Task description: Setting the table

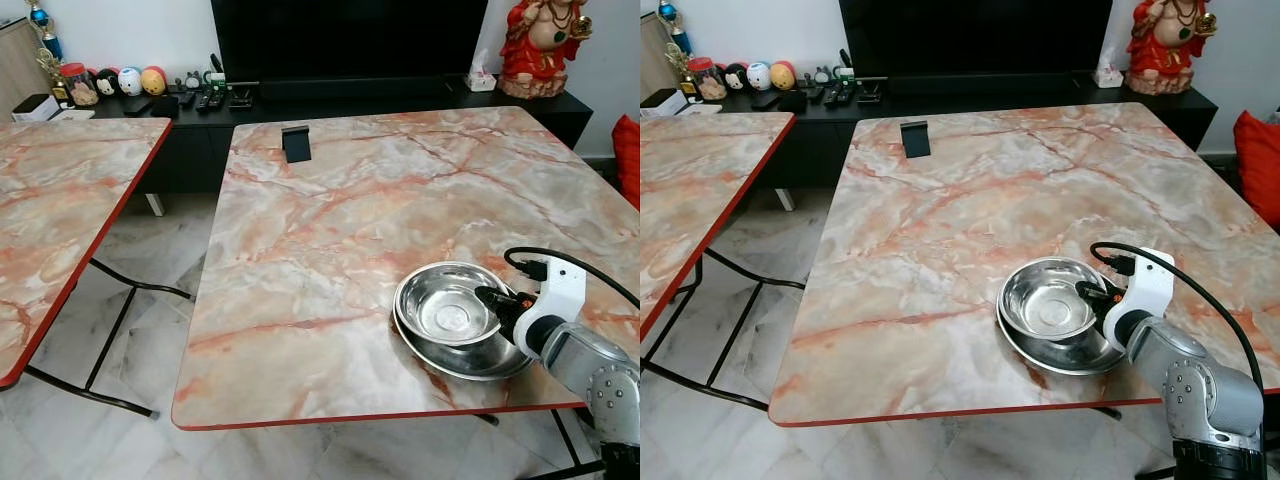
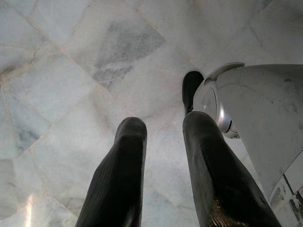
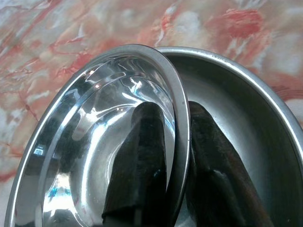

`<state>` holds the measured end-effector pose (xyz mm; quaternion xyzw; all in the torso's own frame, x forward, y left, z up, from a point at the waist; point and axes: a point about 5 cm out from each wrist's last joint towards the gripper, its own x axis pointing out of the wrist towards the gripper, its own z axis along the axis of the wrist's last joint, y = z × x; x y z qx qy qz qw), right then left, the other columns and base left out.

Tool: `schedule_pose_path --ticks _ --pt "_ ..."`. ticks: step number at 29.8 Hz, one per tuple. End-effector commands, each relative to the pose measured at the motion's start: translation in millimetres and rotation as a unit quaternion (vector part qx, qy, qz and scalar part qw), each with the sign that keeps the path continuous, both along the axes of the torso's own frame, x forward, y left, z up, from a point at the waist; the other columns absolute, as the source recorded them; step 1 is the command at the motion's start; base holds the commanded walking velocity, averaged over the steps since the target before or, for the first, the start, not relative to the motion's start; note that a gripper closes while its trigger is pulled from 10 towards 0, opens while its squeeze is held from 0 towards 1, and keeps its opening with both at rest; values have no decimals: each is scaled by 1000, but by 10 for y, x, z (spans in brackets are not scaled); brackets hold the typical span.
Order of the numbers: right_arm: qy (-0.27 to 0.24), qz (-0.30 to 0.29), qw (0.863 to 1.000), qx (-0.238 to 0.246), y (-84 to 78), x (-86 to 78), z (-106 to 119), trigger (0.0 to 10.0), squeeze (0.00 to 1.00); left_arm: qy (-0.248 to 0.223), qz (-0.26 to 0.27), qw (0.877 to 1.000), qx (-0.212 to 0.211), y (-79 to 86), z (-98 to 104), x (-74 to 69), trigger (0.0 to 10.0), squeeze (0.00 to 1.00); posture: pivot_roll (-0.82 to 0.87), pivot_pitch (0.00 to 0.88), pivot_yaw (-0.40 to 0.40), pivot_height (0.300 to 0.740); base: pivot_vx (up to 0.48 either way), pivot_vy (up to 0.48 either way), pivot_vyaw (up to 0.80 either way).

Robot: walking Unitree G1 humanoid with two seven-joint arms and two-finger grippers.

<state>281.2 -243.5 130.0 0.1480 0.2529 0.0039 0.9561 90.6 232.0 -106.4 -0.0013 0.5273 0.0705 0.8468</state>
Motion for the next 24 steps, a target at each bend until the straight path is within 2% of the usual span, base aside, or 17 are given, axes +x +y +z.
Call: schedule_pose_path --ticks 1,4,5,7,24 --pt "-10 -2 1000 -8 -34 -12 47 10000 0 10 0 1000 3 25 -7 -49 10000 0 -149 0 35 732 0 0 0" --pt "-8 0 1000 -10 -30 -14 36 10000 0 9 0 1000 4 30 -6 -49 10000 0 -147 0 37 732 0 0 0" --pt "-8 1 1000 -13 -30 -16 34 10000 35 9 1 1000 4 31 -5 -49 10000 0 -148 0 38 732 0 0 0" --pt "-5 2 1000 -25 -43 -22 29 10000 24 9 0 1000 4 33 -5 -48 10000 0 -149 0 40 732 0 0 0" --pt "-5 2 1000 -25 -43 -22 29 10000 24 9 0 1000 4 33 -5 -48 10000 0 -149 0 40 732 0 0 0"
